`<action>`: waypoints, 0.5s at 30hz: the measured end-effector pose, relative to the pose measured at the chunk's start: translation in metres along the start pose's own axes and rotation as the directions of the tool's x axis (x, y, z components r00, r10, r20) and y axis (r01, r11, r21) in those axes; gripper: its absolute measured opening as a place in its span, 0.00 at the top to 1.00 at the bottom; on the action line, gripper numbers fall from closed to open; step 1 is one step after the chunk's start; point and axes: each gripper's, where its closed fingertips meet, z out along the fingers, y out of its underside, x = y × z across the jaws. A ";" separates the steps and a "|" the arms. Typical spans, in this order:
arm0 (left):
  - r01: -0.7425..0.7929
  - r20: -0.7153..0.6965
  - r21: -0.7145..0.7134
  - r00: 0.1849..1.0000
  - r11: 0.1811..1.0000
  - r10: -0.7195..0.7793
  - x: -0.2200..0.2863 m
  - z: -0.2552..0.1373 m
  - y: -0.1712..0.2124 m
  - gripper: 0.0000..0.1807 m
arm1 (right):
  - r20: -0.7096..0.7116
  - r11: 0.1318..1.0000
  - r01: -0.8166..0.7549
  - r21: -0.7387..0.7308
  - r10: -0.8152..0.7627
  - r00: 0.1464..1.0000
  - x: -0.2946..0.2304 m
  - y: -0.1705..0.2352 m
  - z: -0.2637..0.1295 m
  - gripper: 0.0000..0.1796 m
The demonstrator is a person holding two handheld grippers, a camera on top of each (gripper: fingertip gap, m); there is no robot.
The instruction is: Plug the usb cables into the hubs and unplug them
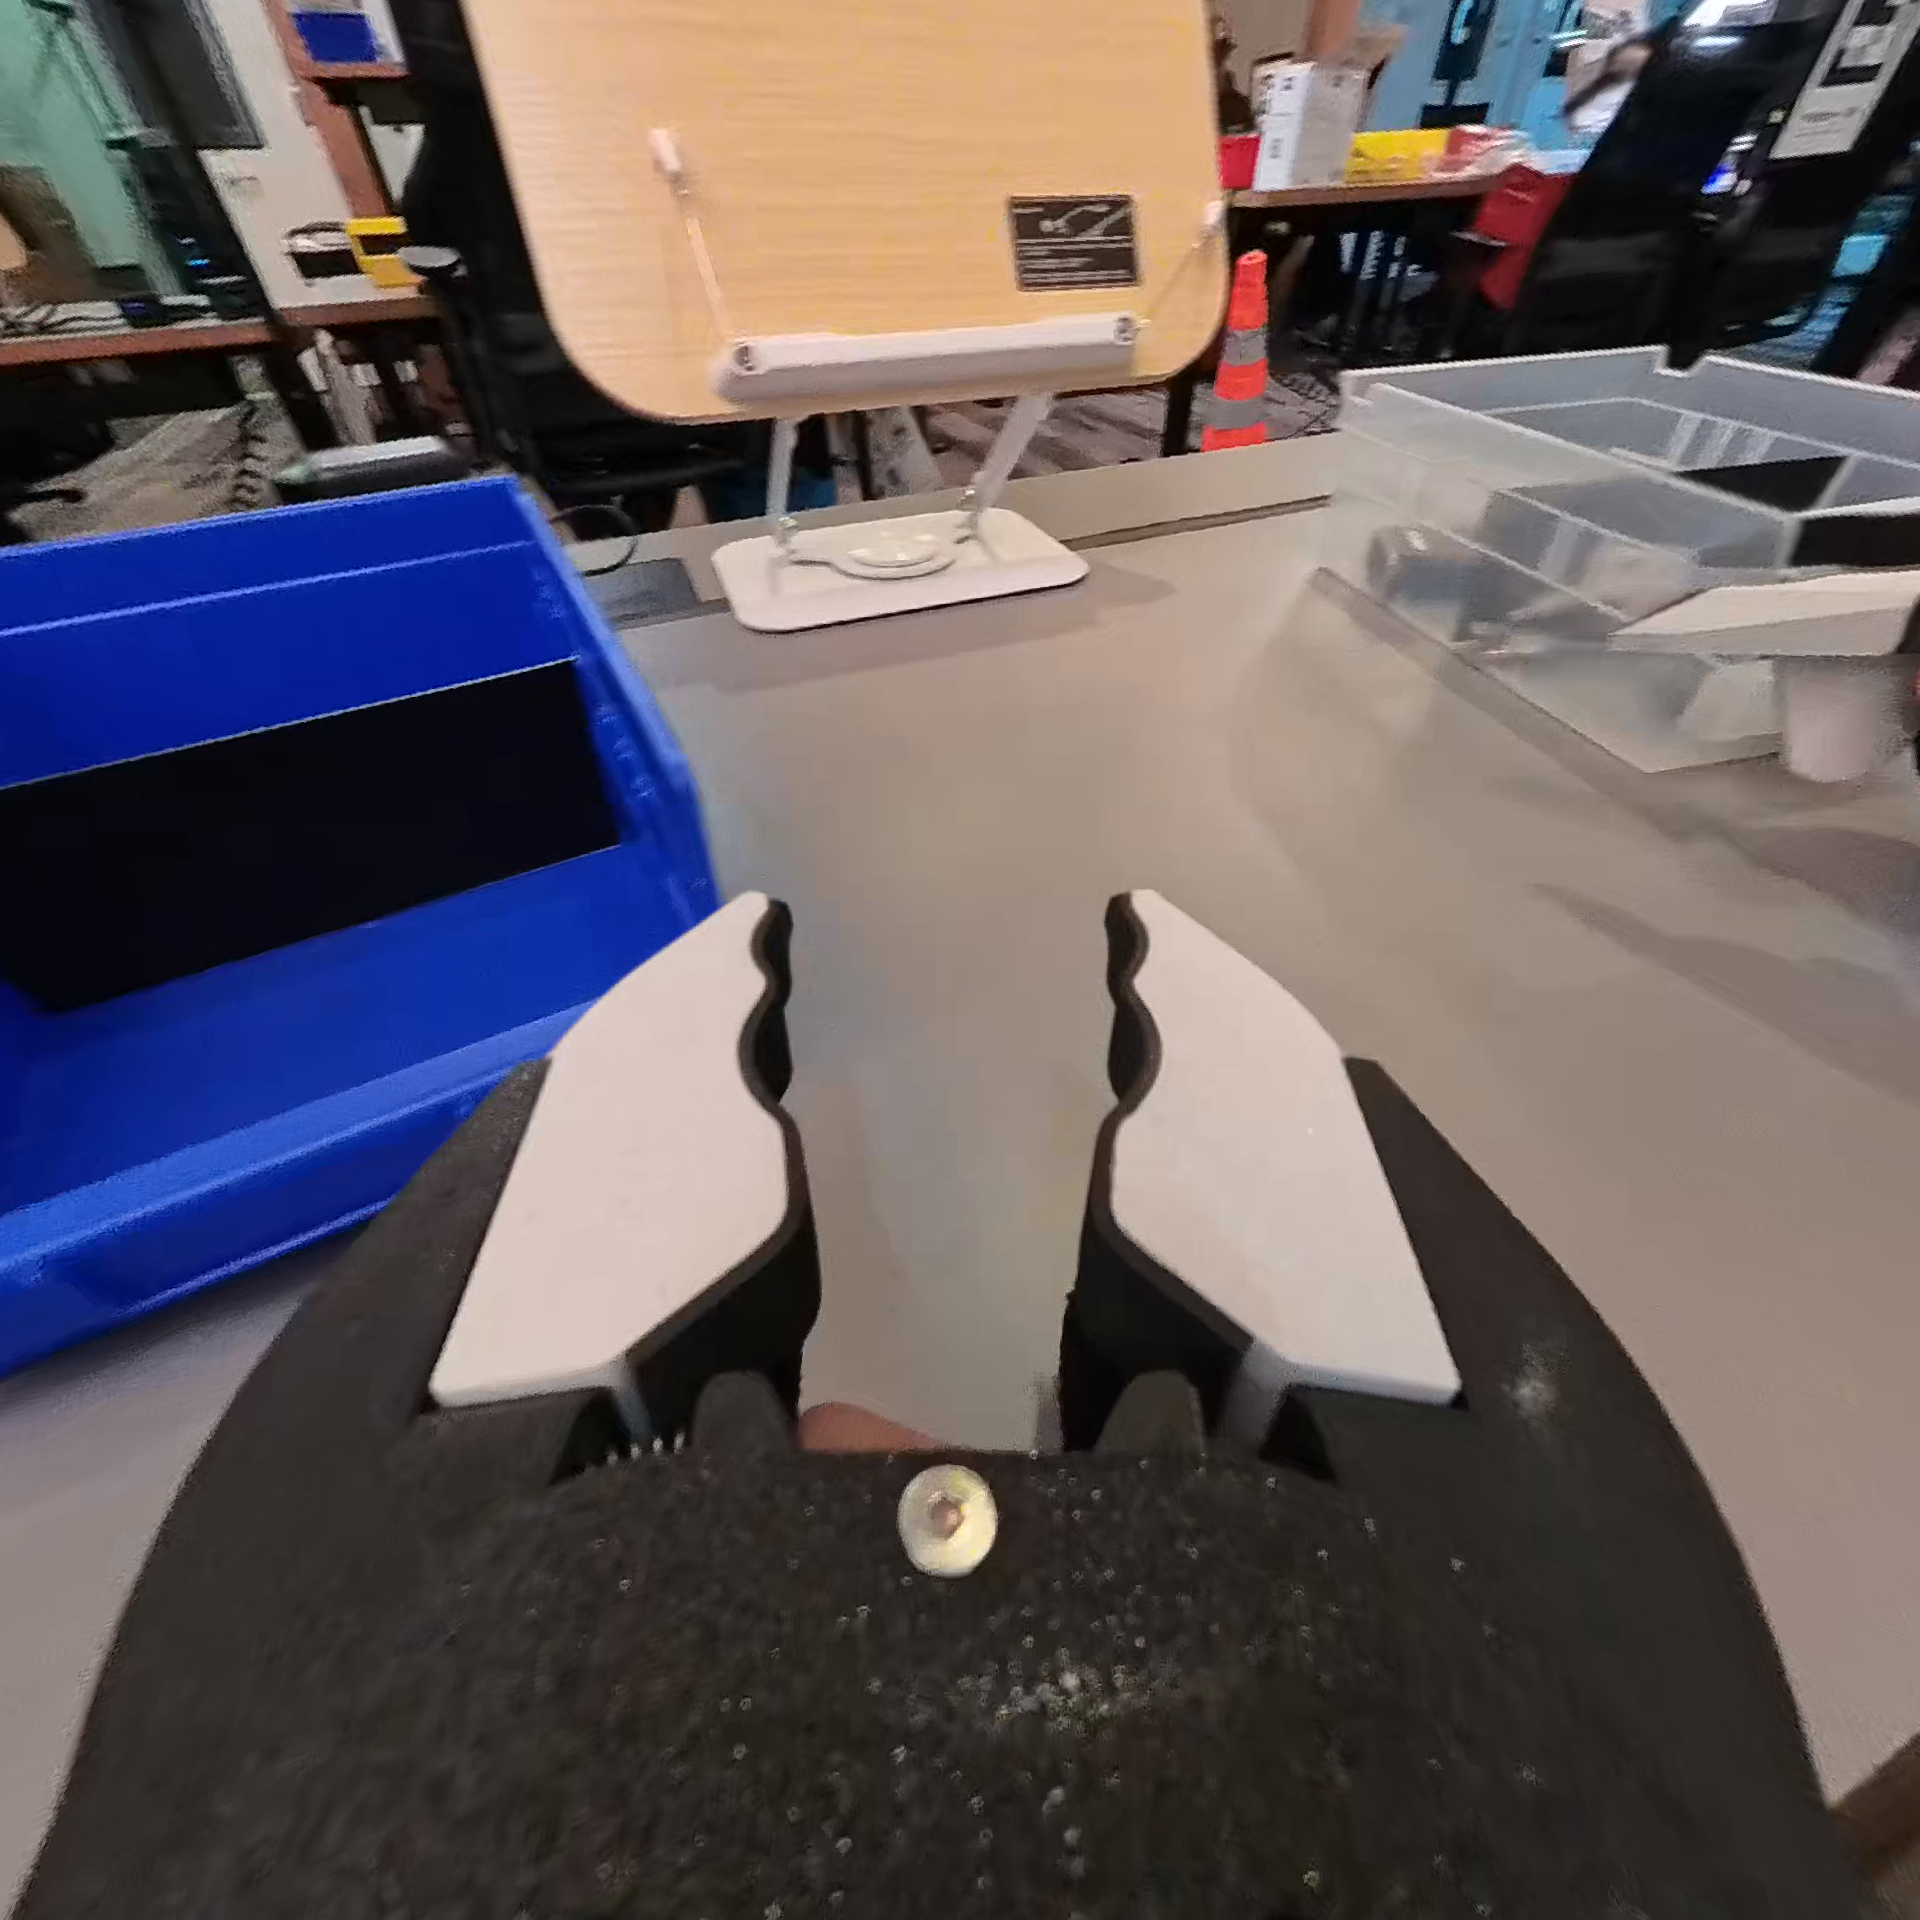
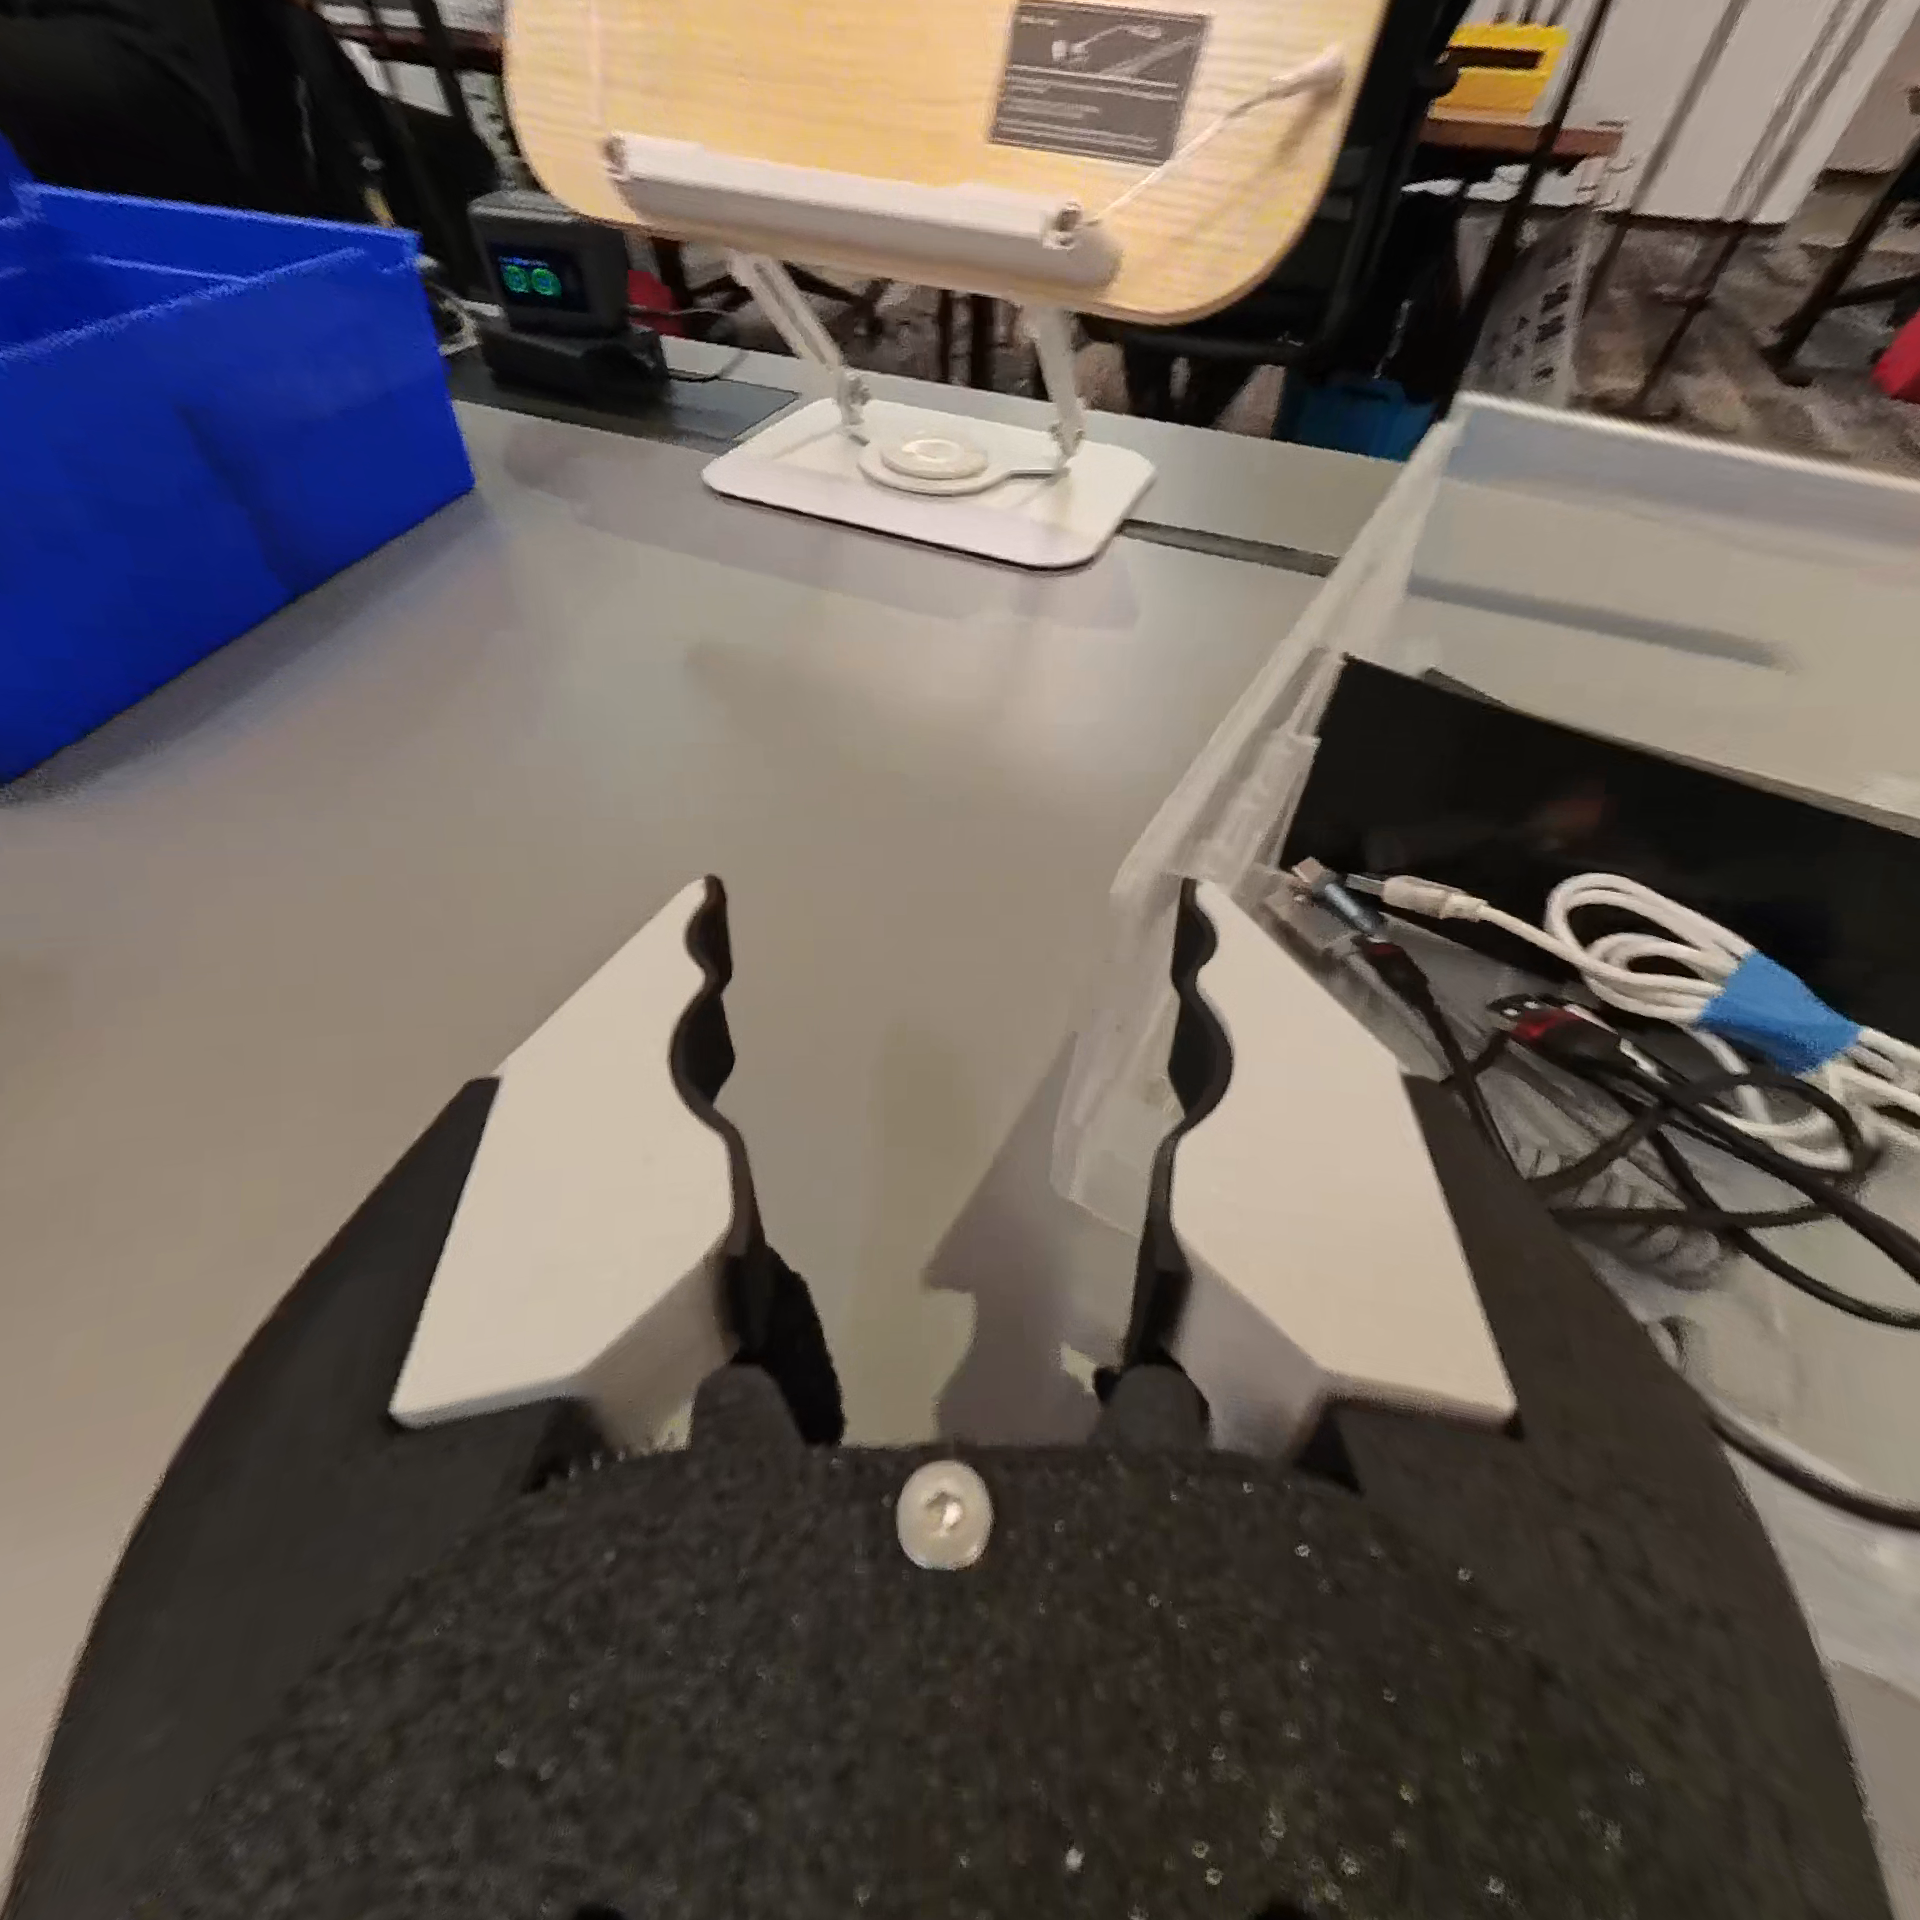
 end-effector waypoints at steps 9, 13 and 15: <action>0.023 -0.298 -0.007 0.954 1.000 -0.024 0.128 0.057 -0.013 0.62 | -0.046 0.964 0.020 0.266 -0.008 0.999 0.016 -0.044 -0.072 0.65; -0.012 -0.340 -0.005 0.940 1.000 0.009 0.171 0.093 -0.023 0.59 | -0.422 0.975 0.051 0.215 0.045 0.906 0.106 -0.033 -0.113 0.67; 0.025 -0.344 -0.037 0.938 0.999 -0.036 0.184 0.115 -0.024 0.58 | -0.515 0.978 0.039 0.206 0.075 0.854 0.138 -0.027 -0.125 0.67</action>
